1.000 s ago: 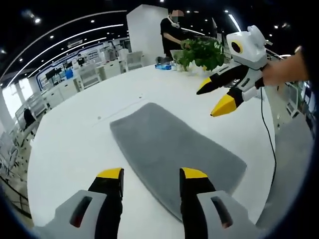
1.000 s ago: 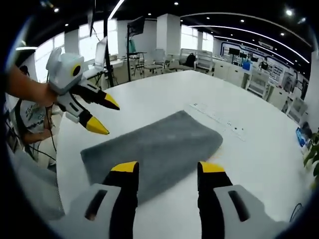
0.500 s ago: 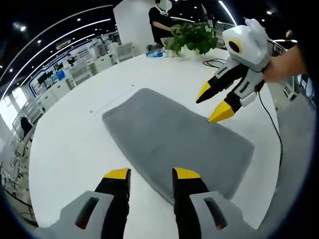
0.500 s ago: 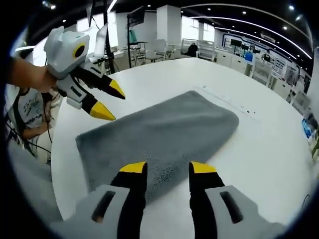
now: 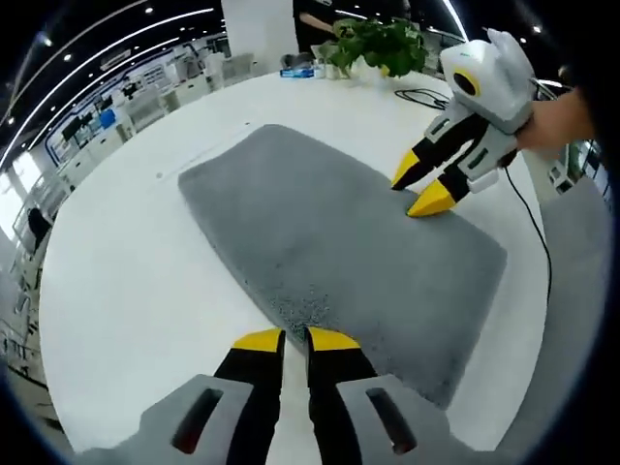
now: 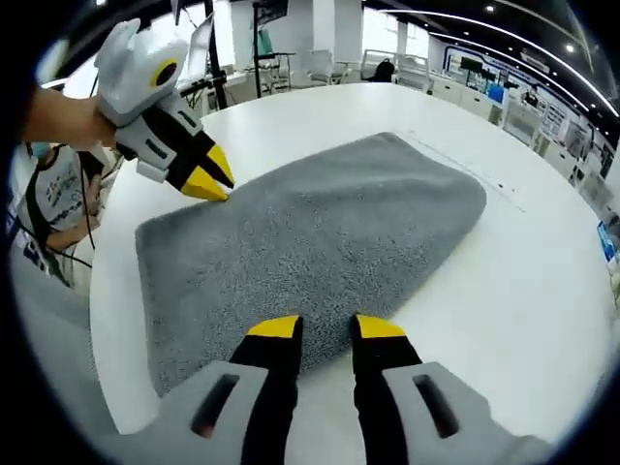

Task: Fold the towel on the table until its edges align and the towel forms a compact rectangular stack.

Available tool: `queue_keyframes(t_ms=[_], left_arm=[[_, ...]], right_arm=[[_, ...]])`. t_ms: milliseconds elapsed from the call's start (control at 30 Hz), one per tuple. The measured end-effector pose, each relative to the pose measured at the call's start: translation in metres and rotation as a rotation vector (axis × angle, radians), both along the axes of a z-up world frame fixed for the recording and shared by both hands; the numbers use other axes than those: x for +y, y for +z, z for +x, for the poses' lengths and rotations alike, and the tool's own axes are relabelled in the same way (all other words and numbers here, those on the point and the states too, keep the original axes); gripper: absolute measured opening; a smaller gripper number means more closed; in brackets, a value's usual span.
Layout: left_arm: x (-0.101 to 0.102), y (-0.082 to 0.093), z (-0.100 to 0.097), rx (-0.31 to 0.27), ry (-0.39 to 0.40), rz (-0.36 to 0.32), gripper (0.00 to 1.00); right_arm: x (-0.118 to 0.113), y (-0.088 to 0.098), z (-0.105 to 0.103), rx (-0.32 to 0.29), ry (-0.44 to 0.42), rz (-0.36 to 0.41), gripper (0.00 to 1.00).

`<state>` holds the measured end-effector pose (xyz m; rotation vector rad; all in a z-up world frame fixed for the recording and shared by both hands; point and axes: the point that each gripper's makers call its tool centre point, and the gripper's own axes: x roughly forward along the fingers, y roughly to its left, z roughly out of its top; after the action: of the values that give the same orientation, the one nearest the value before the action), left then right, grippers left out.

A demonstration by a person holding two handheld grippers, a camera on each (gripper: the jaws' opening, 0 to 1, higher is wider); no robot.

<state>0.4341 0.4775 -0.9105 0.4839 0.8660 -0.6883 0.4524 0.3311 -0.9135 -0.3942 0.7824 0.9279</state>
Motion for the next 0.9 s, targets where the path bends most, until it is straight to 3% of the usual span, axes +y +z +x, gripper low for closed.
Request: queue_keyframes(t_ms=[400, 900], left_arm=[[-0.018, 0.0, -0.003, 0.003, 0.024, -0.04, 0.01], [-0.079, 0.0, -0.014, -0.008, -0.014, -0.094, 0.01]], right_arm=[[-0.014, 0.0, -0.005, -0.007, 0.063, -0.043, 0.17], [-0.074, 0.0, -0.012, -0.016, 0.037, -0.087, 0.17]])
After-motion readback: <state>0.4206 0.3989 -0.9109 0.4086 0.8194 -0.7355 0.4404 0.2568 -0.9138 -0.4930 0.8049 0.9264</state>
